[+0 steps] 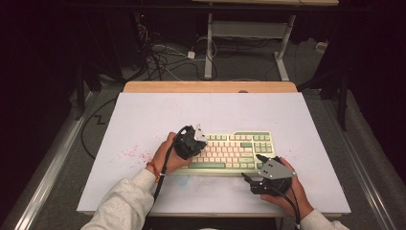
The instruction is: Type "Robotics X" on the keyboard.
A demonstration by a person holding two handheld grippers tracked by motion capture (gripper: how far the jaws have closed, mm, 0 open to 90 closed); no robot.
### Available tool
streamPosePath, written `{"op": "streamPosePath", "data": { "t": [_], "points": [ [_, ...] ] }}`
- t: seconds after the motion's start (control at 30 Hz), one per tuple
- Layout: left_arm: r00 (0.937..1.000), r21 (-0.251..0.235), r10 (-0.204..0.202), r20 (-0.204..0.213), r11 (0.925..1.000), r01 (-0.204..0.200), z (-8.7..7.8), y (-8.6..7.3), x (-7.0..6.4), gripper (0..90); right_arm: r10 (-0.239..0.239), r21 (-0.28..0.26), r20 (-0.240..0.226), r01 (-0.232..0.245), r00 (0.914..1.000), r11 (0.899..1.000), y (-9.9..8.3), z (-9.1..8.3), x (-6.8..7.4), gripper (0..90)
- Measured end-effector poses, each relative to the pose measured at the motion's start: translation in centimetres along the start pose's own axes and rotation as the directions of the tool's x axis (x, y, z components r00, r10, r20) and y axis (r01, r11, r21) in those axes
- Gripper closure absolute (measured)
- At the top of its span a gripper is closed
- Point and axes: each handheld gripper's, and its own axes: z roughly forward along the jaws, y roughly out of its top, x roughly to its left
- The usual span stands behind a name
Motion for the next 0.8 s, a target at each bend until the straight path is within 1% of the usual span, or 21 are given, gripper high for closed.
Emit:
{"op": "streamPosePath", "data": {
  "t": [0.07, 0.2, 0.23, 0.27, 0.3, 0.37, 0.4, 0.43, 0.5, 0.53, 0.6, 0.63, 0.7, 0.77, 0.8],
  "points": [
    [1.0000, -0.015, 0.001, -0.003, 0.9999, -0.001, -0.3, 0.0, 0.0, 84.1, 0.001, -0.004, 0.001, -0.001, 1.0000, 1.000, 0.0, 0.0, 0.0, 23.3],
    [1.0000, -0.042, 0.001, -0.008, 0.9991, -0.001, -0.9, -0.2, 0.1, 80.1, 0.004, -0.005, 0.004, -0.004, 1.0000, 1.000, 0.0, -0.1, -0.1, 23.3],
    [0.9998, -0.048, -0.002, -0.017, 0.9989, 0.001, -1.1, -0.2, 0.1, 78.2, 0.002, -0.006, 0.005, -0.002, 1.0000, 1.000, 0.0, -0.1, -0.2, 23.3],
    [0.9999, -0.054, -0.006, -0.016, 0.9985, 0.005, -1.2, -0.3, 0.2, 77.1, 0.006, -0.005, 0.007, -0.006, 1.0000, 1.000, 0.0, -0.2, -0.2, 23.3],
    [1.0000, -0.060, -0.006, -0.001, 0.9982, 0.006, -1.3, -0.4, 0.2, 76.5, 0.010, -0.007, 0.007, -0.010, 0.9999, 1.000, 0.0, -0.2, -0.2, 23.3],
    [0.9998, -0.070, -0.009, -0.017, 0.9975, 0.008, -1.6, -0.5, 0.2, 70.9, 0.009, -0.009, 0.006, -0.009, 0.9999, 1.000, 0.1, -0.3, -0.3, 23.4],
    [0.9999, -0.082, -0.012, -0.013, 0.9965, 0.011, -1.7, -0.5, 0.2, 69.4, 0.011, -0.010, 0.006, -0.011, 0.9999, 1.000, 0.1, -0.3, -0.3, 23.4],
    [0.9999, -0.094, -0.008, -0.011, 0.9956, 0.007, -2.0, -0.6, 0.2, 66.3, 0.015, -0.010, 0.007, -0.015, 0.9999, 1.000, 0.1, -0.3, -0.4, 23.4],
    [0.9997, -0.116, -0.012, -0.023, 0.9932, 0.009, -2.4, -0.7, 0.1, 57.3, 0.016, -0.011, 0.008, -0.016, 0.9998, 1.000, 0.1, -0.4, -0.4, 23.4],
    [0.9996, -0.131, -0.012, -0.025, 0.9913, 0.008, -2.6, -0.8, 0.0, 54.5, 0.016, -0.012, 0.008, -0.016, 0.9998, 1.000, 0.1, -0.4, -0.5, 23.4],
    [0.9992, -0.151, -0.020, -0.036, 0.9884, 0.015, -2.9, -0.9, -0.2, 42.3, 0.021, -0.014, 0.009, -0.021, 0.9997, 1.000, 0.1, -0.4, -0.5, 23.4],
    [0.9991, -0.163, -0.019, -0.037, 0.9865, 0.012, -3.1, -0.9, -0.4, 38.5, 0.022, -0.015, 0.009, -0.022, 0.9997, 1.000, 0.1, -0.4, -0.5, 23.5],
    [0.9981, -0.187, -0.014, -0.060, 0.9824, 0.002, -3.4, -1.0, -0.7, 31.0, 0.023, -0.015, 0.009, -0.023, 0.9997, 1.000, 0.1, -0.4, -0.5, 23.4],
    [0.9984, -0.203, -0.009, -0.057, 0.9791, -0.003, -3.6, -1.1, -0.8, 25.7, 0.023, -0.015, 0.010, -0.023, 0.9997, 1.000, 0.1, -0.4, -0.5, 23.4],
    [0.9978, -0.214, -0.004, -0.067, 0.9768, -0.010, -3.8, -1.2, -0.9, 24.0, 0.024, -0.014, 0.010, -0.023, 0.9997, 1.000, 0.1, -0.4, -0.5, 23.4]
  ]
}}
